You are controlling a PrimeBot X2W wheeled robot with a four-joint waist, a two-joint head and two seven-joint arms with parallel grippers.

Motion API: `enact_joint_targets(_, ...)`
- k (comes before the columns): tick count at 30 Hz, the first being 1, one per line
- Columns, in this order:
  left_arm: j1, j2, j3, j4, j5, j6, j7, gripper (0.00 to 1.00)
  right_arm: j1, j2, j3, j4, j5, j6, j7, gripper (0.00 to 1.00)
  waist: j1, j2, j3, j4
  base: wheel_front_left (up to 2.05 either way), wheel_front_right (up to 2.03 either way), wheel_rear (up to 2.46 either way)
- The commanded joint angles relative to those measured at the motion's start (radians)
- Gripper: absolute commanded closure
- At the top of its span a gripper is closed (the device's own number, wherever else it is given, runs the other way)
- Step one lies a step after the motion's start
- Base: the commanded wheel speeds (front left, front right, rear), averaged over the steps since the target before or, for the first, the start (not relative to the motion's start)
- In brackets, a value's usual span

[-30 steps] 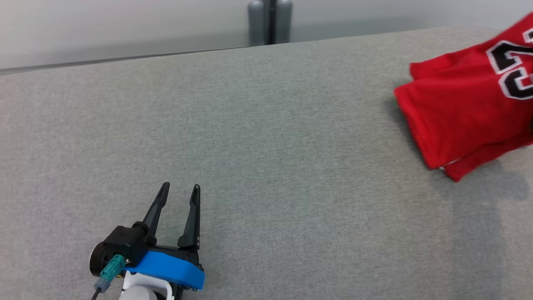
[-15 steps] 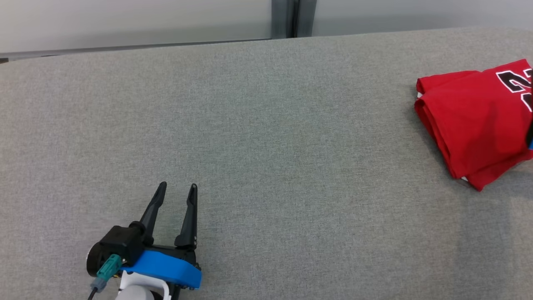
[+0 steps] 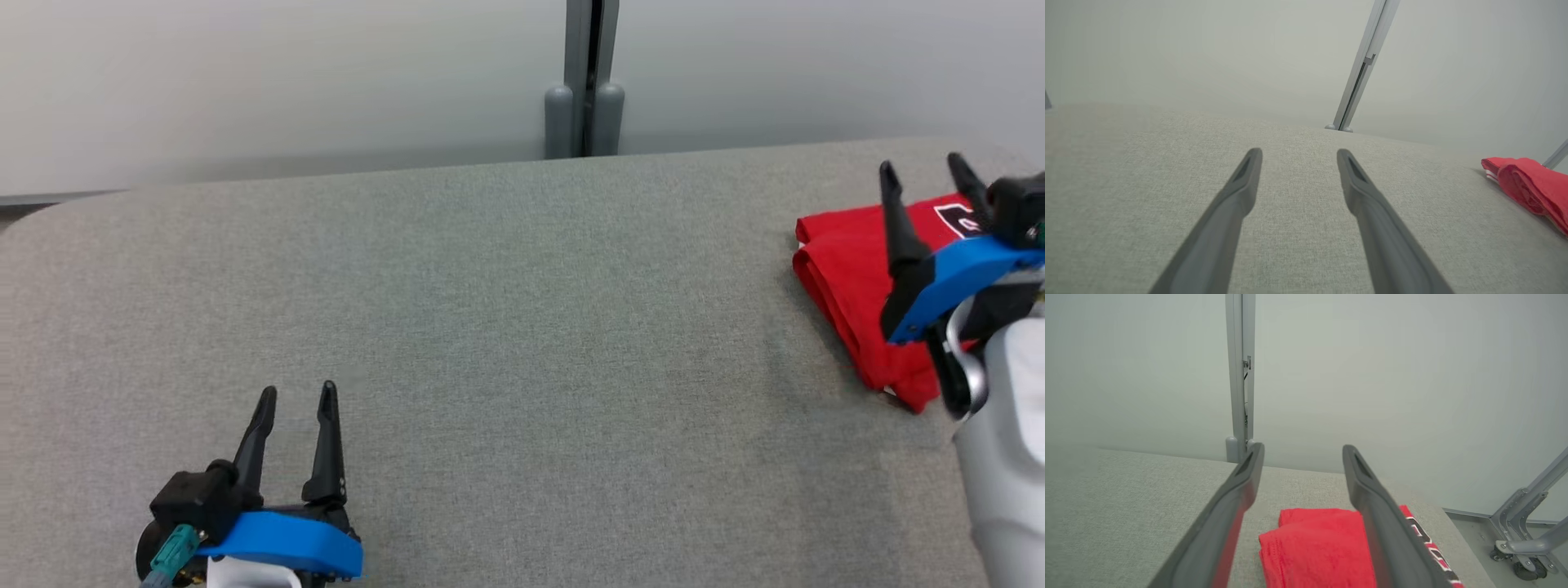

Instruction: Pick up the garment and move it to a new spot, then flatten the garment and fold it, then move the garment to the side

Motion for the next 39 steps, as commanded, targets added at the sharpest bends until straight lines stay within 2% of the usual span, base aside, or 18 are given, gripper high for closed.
enact_joint_targets(1,0.014,0.004,0.008,0.002,-0.001,0.010,-0.004,0.00,0.042,0.026,-0.002,-0.013,0.010,0.000,-0.023,0.00,0.0001,0.0000,-0.020,0.003,0.00,0.00,0.00)
enact_joint_targets(6,0.055,0.007,0.035,0.016,-0.014,0.030,-0.004,0.00,0.183,0.124,-0.015,-0.063,0.011,0.000,-0.093,0.00,0.0001,0.0000,-0.064,0.028,0.00,0.00,0.00)
enact_joint_targets(12,0.095,0.008,0.040,0.033,-0.012,0.033,-0.005,0.00,0.368,0.197,-0.034,-0.140,0.001,0.000,-0.158,0.00,0.0001,0.0000,-0.091,0.059,0.00,0.00,0.00)
enact_joint_targets(14,0.101,0.007,0.036,0.037,-0.007,0.035,-0.005,0.00,0.419,0.201,-0.027,-0.171,-0.011,0.000,-0.170,0.00,0.0001,0.0000,-0.094,0.065,0.00,0.00,0.00)
enact_joint_targets(22,0.112,-0.003,0.015,0.065,0.000,0.024,-0.005,0.00,0.552,0.203,0.071,-0.244,0.101,0.000,-0.200,0.00,0.0001,0.0000,-0.109,0.083,0.00,0.00,0.00)
enact_joint_targets(27,0.098,-0.009,0.006,0.078,0.011,0.021,-0.005,0.00,0.588,0.203,0.086,-0.250,0.139,0.000,-0.207,0.00,0.0001,0.0000,-0.115,0.085,0.00,0.00,0.00)
enact_joint_targets(39,0.087,-0.018,0.010,0.099,0.006,0.014,-0.005,0.00,0.611,0.204,0.100,-0.239,0.146,0.000,-0.213,0.00,0.0001,0.0000,-0.115,0.081,0.00,0.00,0.00)
